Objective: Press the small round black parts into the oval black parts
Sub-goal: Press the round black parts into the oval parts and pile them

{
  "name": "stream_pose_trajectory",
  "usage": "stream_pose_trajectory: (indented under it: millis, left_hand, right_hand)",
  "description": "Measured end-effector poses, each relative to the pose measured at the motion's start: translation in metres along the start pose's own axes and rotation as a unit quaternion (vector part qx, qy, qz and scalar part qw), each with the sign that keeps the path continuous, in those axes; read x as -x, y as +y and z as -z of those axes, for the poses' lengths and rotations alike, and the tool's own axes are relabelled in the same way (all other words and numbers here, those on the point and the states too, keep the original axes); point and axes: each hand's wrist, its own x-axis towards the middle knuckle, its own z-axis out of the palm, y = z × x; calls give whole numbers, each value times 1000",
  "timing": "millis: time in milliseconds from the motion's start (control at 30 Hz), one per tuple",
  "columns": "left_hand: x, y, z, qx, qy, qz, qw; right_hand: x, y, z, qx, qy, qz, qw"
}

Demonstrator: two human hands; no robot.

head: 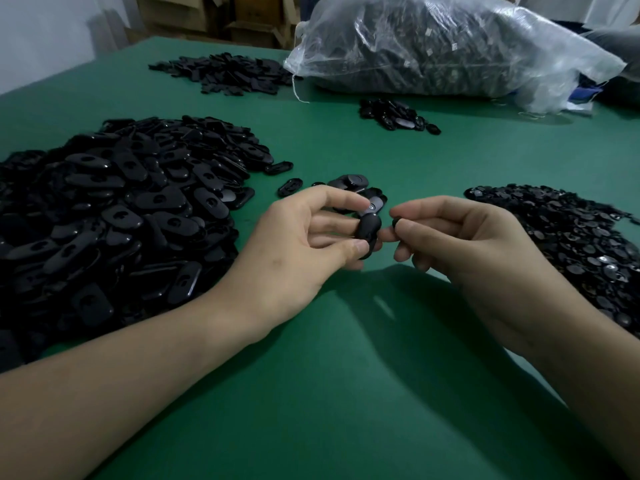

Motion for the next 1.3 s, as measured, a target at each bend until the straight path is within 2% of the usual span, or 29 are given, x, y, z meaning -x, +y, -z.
stream_pose_trajectory:
  millis: [167,333,500,833,967,1300]
  left_hand:
    - [-1,-2,1,15,22,20,999]
    - [-1,-3,1,-11,51,14,999]
    - [0,-3,1,-8,41,-1,999]
    - [-1,-1,1,-37,2,-26,999]
    - [-1,-1,1,-42,16,-32,998]
    - [1,2,-2,-63,27,-55,996]
  right_hand:
    - [0,-2,1,-67,-9,-37,997]
    - [2,-4,0,-73,-17,-54,996]
    - [2,-5,-2,-72,-24,-46,996]
    - [3,-4,-4,21,-13,15,1000]
    - [4,-5,-4,51,-15,41,998]
    - [4,-3,-4,56,-13,47,997]
